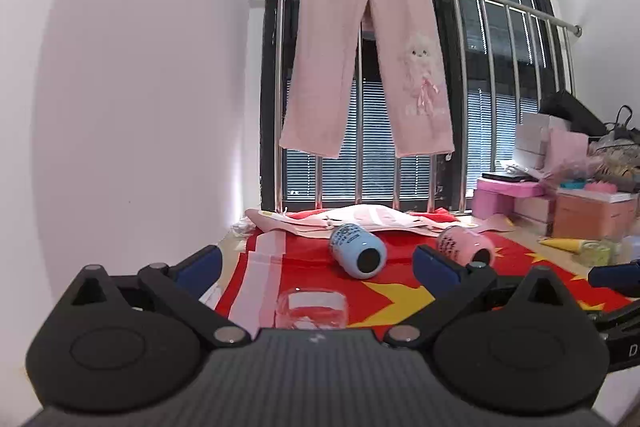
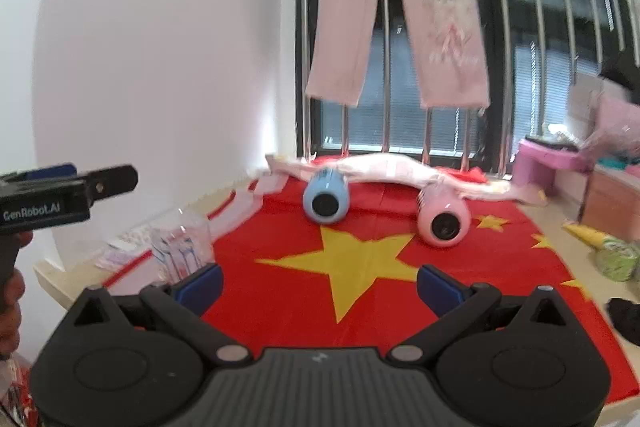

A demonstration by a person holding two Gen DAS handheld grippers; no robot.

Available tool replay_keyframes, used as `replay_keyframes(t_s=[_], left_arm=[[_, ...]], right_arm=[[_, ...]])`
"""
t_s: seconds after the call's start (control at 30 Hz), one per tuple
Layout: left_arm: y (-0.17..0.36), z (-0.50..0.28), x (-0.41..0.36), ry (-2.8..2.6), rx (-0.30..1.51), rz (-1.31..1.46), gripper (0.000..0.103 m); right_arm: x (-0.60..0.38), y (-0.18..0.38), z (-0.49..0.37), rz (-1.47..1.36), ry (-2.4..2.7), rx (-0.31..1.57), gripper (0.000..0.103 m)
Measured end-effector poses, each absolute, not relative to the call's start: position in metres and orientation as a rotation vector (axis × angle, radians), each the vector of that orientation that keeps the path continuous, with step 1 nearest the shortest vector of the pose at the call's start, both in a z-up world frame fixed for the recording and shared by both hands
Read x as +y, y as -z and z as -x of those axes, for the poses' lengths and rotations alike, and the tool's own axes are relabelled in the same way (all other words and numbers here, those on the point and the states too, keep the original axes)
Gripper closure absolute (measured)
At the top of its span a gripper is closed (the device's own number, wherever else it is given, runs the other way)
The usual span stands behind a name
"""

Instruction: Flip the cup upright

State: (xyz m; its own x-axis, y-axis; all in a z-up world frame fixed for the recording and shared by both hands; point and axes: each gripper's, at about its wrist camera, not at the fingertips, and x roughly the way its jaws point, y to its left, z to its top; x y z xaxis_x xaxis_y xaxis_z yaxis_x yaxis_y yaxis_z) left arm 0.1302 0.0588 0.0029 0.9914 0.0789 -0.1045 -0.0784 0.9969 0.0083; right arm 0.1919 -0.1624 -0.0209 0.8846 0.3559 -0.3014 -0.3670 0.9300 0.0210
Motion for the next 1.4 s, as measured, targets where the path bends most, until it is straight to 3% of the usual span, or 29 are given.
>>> replay_keyframes(t_s=[0.57, 1.4], left_arm=[[-0.033, 0.005, 0.03, -0.068, 0.101, 0.014, 0.0], [-0.026, 0.011, 0.023, -0.059, 0.095, 0.017, 0.0]], right_arm=[[-0.206, -0.029, -0.044, -0.01, -0.268, 0.163, 0.0], [-0.208, -0.025, -0.035, -0.042, -0.241, 0.167, 0.0]])
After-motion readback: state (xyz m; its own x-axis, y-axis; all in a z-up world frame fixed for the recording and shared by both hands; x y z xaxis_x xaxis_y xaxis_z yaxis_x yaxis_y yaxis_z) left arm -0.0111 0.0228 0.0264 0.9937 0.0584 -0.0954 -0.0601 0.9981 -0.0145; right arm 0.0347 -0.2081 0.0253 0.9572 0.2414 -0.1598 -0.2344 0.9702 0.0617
